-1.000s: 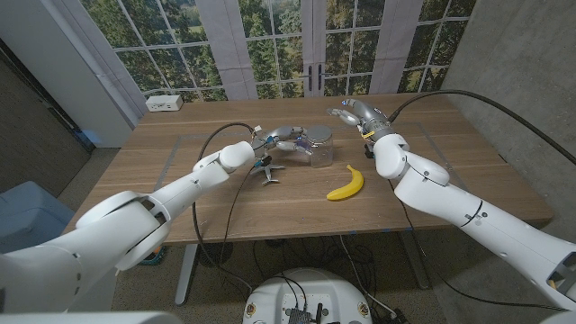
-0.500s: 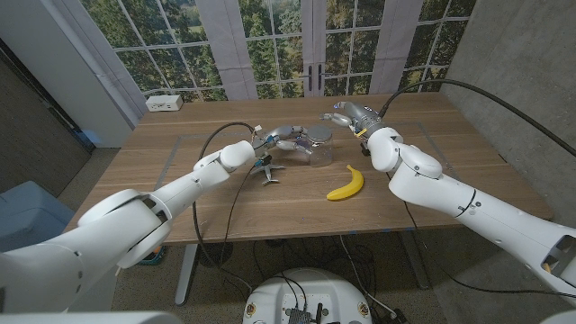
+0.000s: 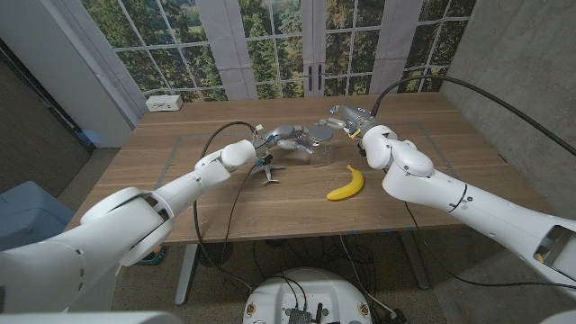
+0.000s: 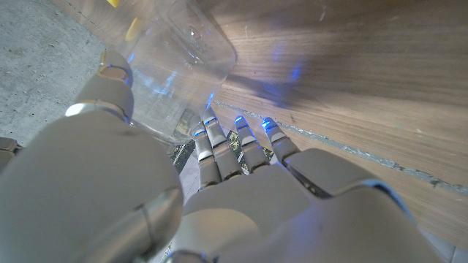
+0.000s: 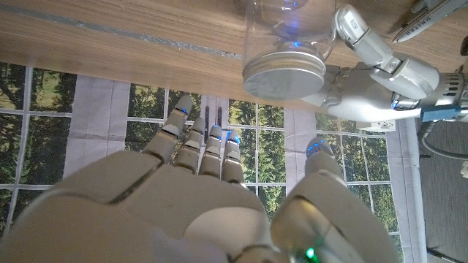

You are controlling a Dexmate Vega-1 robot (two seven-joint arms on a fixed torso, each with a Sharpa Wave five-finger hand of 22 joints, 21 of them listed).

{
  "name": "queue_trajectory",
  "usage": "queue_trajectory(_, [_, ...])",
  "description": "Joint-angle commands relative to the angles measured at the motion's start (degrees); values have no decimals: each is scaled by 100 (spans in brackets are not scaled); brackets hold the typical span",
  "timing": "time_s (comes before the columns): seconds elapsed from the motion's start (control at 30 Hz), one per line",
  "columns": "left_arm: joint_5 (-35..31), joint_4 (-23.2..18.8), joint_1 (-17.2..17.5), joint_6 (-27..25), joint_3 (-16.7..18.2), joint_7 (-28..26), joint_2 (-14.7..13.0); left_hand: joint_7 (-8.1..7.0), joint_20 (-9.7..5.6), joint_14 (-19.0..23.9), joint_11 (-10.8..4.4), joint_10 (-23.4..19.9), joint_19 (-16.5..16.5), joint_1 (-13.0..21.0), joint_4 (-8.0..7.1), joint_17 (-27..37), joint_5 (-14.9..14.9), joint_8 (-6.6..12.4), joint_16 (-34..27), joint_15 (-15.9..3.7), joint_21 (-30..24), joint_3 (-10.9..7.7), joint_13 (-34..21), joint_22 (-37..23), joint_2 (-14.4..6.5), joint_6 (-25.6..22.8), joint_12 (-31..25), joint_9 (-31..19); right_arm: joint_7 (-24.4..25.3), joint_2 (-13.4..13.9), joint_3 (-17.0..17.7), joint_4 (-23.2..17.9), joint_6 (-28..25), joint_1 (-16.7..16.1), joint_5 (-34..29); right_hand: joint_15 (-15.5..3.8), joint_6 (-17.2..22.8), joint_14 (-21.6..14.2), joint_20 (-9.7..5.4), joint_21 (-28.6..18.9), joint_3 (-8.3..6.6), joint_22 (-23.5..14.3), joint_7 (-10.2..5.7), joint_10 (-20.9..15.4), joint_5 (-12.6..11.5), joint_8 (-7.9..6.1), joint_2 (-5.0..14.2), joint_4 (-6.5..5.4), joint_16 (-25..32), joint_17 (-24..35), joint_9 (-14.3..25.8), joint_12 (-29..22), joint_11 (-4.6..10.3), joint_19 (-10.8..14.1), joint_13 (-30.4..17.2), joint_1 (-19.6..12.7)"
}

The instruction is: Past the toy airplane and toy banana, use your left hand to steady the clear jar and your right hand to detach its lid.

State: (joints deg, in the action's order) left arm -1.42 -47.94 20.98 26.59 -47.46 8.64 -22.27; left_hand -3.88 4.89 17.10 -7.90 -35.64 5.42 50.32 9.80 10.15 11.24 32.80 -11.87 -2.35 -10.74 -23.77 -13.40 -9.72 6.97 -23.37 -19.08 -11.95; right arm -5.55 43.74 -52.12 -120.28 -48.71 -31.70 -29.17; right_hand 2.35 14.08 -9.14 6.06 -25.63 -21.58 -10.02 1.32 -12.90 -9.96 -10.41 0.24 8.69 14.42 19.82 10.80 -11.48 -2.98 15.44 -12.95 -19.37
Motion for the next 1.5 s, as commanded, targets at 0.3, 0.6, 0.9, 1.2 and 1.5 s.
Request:
queue_trajectory(0.3, [-110,-465,166,-213,12,-108,-171,-569,-4,20,-493,-552,-16,691,-22,10,38,327,29,-868,-11,11,-366,-19,-740,-933,12,-92,-1090,-136,-561,42,-415,431,-945,-79,-88,-40,101,74,76,-13,159,-32,-28,-54,-60,-5,38,37,24,-72,128,38,-54,47])
queue_trajectory(0.6, [-146,-573,216,-245,30,-126,-226,-570,-4,13,-493,-550,-21,700,-21,10,38,327,36,-871,-11,24,-375,-19,-753,-931,28,-92,-2017,-326,-1049,231,-767,865,-1574,-100,-380,-193,125,99,139,-18,83,24,-53,-2,-128,-11,120,65,27,-71,18,145,-86,69])
queue_trajectory(0.9, [-171,-522,197,-184,31,-127,-221,-568,-5,9,-493,-557,-23,711,-20,10,39,327,40,-872,-12,37,-385,-18,-768,-927,41,-91,-2619,-513,-1309,440,-799,1114,-2132,-26,-503,-326,240,96,187,-22,37,23,-69,-5,-171,-24,189,90,28,-87,-30,269,-108,95])
queue_trajectory(1.2, [-182,-501,194,-168,33,-128,-221,-572,2,8,-493,-556,-29,725,-17,10,40,328,42,-870,-12,52,-396,-18,-783,-927,61,-91,-3516,-791,-1567,781,-785,1402,-2739,7,-788,-399,318,95,247,-28,18,123,-87,29,-218,-41,238,126,32,-68,-160,409,-134,132])
queue_trajectory(1.5, [-178,-477,185,-145,32,-113,-214,-573,-4,7,-494,-560,-35,741,-12,9,41,328,45,-871,-12,68,-407,-18,-791,-923,77,-90,-3891,-992,-1450,1033,-459,1398,-3009,7,-782,-560,364,94,274,-30,7,97,-105,-29,-241,-37,319,154,34,-94,-173,510,-152,123])
